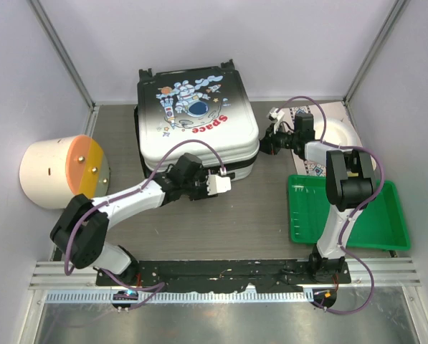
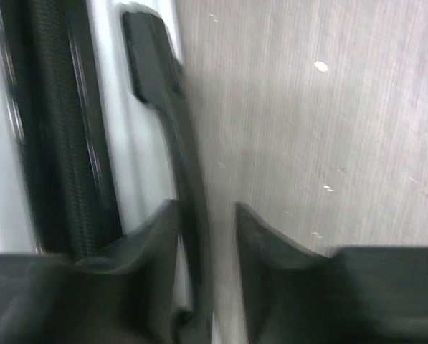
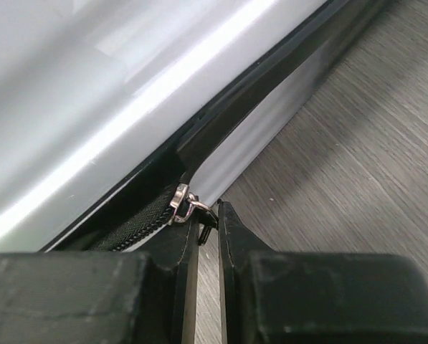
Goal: Open, take out, and arrange the luggage
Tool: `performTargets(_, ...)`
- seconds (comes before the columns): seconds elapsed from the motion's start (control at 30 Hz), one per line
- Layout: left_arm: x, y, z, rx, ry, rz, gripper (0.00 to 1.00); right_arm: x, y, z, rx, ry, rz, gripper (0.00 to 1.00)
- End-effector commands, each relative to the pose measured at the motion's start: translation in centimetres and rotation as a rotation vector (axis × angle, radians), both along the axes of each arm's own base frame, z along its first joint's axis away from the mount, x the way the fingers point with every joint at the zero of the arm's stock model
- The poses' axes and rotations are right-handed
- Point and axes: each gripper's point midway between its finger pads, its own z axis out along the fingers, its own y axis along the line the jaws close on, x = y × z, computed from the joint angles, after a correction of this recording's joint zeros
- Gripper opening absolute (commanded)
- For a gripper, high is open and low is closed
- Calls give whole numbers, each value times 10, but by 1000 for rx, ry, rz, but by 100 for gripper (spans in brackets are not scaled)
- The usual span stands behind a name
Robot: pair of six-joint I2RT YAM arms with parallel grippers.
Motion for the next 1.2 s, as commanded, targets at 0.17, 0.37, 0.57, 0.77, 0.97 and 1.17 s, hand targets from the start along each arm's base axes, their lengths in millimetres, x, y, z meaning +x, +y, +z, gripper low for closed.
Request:
performTargets(0.17, -55, -8, 68, -67, 393, 10, 77, 81, -86, 63, -69, -245, -354, 1)
performTargets(0.37, -53, -31, 168, -302, 312, -25, 85, 82, -117, 56, -112, -236, -415, 1)
performTargets(0.57, 64, 19, 218, -565, 312, 545, 92, 114, -139, 57, -128, -216, -526, 39)
performTargets(0.77, 213, 108, 267, -812, 233, 974, 93, 111, -152, 95, -97, -138, -656, 79)
performTargets(0.97, 312, 172, 299, -960, -62, 1132, 87, 76, -162, 106, -122, 1, -761, 79)
performTargets(1.17, 385, 192, 265, -918, -283, 1167, 69, 23, -144, 114, -77, 125, -750, 79)
